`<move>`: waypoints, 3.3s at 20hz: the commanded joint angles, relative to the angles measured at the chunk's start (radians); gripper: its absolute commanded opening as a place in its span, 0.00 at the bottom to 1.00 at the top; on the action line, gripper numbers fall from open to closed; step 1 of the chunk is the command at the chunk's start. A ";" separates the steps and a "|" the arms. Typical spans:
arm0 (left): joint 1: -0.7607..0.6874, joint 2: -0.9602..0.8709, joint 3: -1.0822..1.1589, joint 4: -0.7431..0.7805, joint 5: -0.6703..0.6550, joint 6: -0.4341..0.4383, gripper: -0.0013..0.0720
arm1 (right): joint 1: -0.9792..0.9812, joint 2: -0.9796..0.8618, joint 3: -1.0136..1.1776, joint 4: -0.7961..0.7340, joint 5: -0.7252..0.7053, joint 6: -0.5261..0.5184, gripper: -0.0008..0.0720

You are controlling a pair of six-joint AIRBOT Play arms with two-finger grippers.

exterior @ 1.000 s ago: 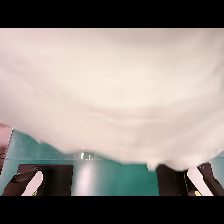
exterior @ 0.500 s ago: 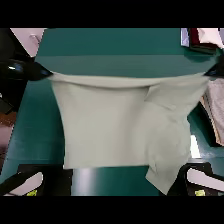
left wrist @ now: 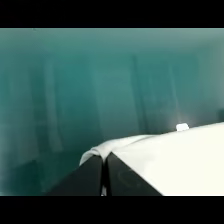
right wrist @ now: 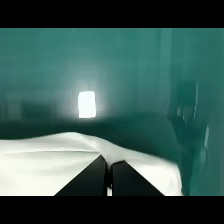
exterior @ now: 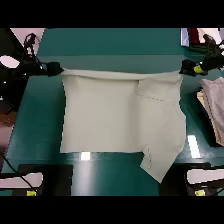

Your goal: Fold the shirts.

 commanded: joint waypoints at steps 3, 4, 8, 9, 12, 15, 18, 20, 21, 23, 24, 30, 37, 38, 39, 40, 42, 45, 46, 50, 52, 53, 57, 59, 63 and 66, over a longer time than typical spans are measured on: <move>-0.001 -0.019 0.014 0.006 0.005 0.122 0.05 | 0.010 -0.020 0.068 -0.064 0.002 -0.038 0.03; -0.001 -0.020 0.014 0.020 -0.054 0.144 0.05 | 0.018 -0.020 0.061 -0.099 0.067 -0.047 0.03; -0.003 -0.020 -0.044 0.096 -0.188 0.166 0.05 | 0.067 0.032 -0.119 -0.222 0.134 -0.047 0.03; -0.003 -0.020 -0.079 0.102 -0.188 0.166 0.05 | 0.070 0.055 -0.177 -0.221 0.103 -0.040 0.03; -0.003 -0.036 -0.170 0.102 -0.146 0.166 0.05 | 0.068 0.110 -0.329 -0.219 0.009 0.017 0.03; -0.003 -0.061 -0.199 0.103 -0.153 0.165 0.05 | 0.062 0.134 -0.418 -0.209 -0.034 0.021 0.04; -0.003 -0.061 -0.199 0.095 -0.160 0.109 0.06 | 0.064 0.132 -0.446 -0.160 -0.014 0.021 0.14; -0.003 -0.061 -0.197 0.095 -0.198 0.097 0.71 | 0.064 0.134 -0.435 -0.156 0.020 0.021 0.52; -0.003 -0.061 -0.189 0.098 -0.222 0.084 0.78 | 0.064 0.134 -0.421 -0.157 0.053 0.021 0.52; 0.006 -0.061 -0.141 0.144 -0.319 0.055 0.76 | 0.062 0.143 -0.388 -0.159 0.149 0.019 0.52; 0.018 -0.058 -0.108 0.183 -0.389 0.023 0.76 | 0.059 0.165 -0.383 -0.158 0.192 0.017 0.52; 0.124 0.167 -0.313 0.251 -0.566 -0.058 0.76 | 0.060 0.424 -0.485 -0.157 0.238 0.016 0.52; 0.123 0.357 -0.721 0.218 -0.512 -0.134 0.76 | 0.060 0.556 -0.554 -0.157 0.166 0.017 0.51; 0.123 0.362 -0.740 0.215 -0.511 -0.131 0.76 | 0.060 0.560 -0.554 -0.156 0.167 0.017 0.51; 0.123 0.360 -0.750 0.212 -0.509 -0.130 0.76 | 0.060 0.562 -0.553 -0.157 0.167 0.017 0.51; 0.123 0.360 -0.758 0.204 -0.502 -0.124 0.76 | 0.060 0.562 -0.552 -0.157 0.166 0.017 0.51; 0.123 0.360 -0.767 0.185 -0.478 -0.122 0.76 | 0.060 0.562 -0.552 -0.156 0.168 0.017 0.51; 0.123 0.360 -0.769 0.154 -0.461 -0.100 0.34 | 0.060 0.562 -0.552 -0.157 0.198 0.021 0.51; 0.123 0.360 -0.770 0.129 -0.461 -0.058 0.26 | 0.060 0.562 -0.552 -0.157 0.214 0.021 0.51; 0.123 0.360 -0.768 0.109 -0.460 -0.043 0.05 | 0.055 0.562 -0.553 -0.160 0.310 0.024 0.51; 0.123 0.362 -0.748 0.110 -0.463 -0.044 0.05 | 0.021 0.562 -0.557 -0.159 0.405 0.050 0.51; 0.123 0.362 -0.732 0.111 -0.463 -0.043 0.05 | -0.011 0.575 -0.583 -0.159 0.441 0.063 0.51; 0.123 0.362 -0.677 0.108 -0.461 -0.043 0.05 | -0.202 0.696 -0.866 -0.148 0.474 0.063 0.52; 0.123 0.361 -0.676 0.106 -0.460 -0.043 0.05 | -0.301 0.742 -1.014 -0.031 0.458 0.020 0.56; 0.123 0.361 -0.676 0.104 -0.460 -0.043 0.05 | -0.353 0.769 -1.201 0.098 0.364 -0.010 0.56; 0.123 0.361 -0.676 0.104 -0.463 -0.043 0.05 | -0.280 0.755 -1.255 0.105 0.305 0.011 0.54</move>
